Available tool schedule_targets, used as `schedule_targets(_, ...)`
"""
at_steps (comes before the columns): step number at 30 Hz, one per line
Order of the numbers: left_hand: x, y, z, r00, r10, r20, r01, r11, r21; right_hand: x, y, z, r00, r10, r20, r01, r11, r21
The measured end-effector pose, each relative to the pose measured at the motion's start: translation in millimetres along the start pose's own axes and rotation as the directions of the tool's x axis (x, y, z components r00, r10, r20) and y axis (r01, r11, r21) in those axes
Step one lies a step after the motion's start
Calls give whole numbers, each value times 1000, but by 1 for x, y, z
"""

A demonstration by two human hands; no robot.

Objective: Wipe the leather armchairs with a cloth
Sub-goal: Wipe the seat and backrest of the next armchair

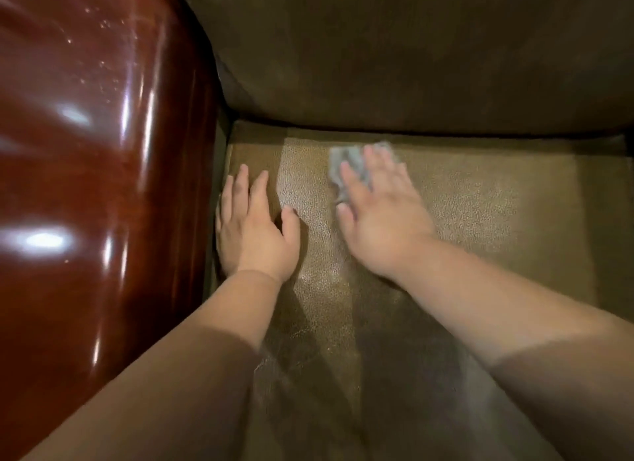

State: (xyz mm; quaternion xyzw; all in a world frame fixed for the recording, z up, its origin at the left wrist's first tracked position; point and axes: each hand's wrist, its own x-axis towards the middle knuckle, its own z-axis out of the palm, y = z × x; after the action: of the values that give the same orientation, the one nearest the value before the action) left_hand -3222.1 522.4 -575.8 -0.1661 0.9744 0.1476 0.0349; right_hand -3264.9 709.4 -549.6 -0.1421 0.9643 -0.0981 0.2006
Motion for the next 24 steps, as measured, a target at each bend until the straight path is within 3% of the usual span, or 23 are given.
schedule_targets(2, -2, -9, -2, 999, -1, 35, 1, 1000, -18, -3, 6, -1, 966, -243, 86, 246, 969, -25)
schedule_targets(3, -3, -13, -3, 998, 12, 54, -10, 999, -37, -2, 23, -5, 964, -256, 75, 259, 965, -37)
schedule_targets(7, -3, -18, -2, 999, 38, -7, -39, 998, -51, 0, 74, -19, 989, 134, -68, -137, 990, -35)
schedule_targets(10, -3, -20, 7, 998, 13, -63, -15, 999, -31, 16, 15, -1, 950, 295, -99, -295, 955, 11)
schedule_targets(12, -5, -16, 14, 996, 28, -89, -33, 998, -62, 23, -25, 4, 997, 73, -25, -73, 997, -4)
schedule_targets(14, -6, -13, 18, 995, 46, -88, -55, 994, -96, 19, -36, 4, 973, -214, 89, 217, 976, -30)
schedule_targets(16, -7, -14, 19, 993, 61, -105, -72, 992, -107, 10, -5, 0, 948, -302, 100, 309, 950, -53)
schedule_targets(17, -6, -15, 18, 991, 64, -116, -77, 991, -107, 4, 19, 1, 966, -255, 47, 258, 964, -63)
schedule_targets(19, -2, -16, 19, 991, 67, -114, -79, 992, -98, -14, 75, 1, 992, 13, -122, -17, 999, -33)
schedule_targets(22, -2, -16, 22, 993, 71, -97, -79, 994, -75, -42, 94, 2, 868, 445, -218, -436, 895, 91)
schedule_targets(23, -4, -16, 23, 995, 64, -82, -70, 995, -72, -49, 69, 12, 837, 490, -243, -483, 871, 94)
schedule_targets(24, -4, -15, 21, 997, 57, -56, -62, 995, -75, -56, 38, 26, 863, 428, -268, -426, 902, 69)
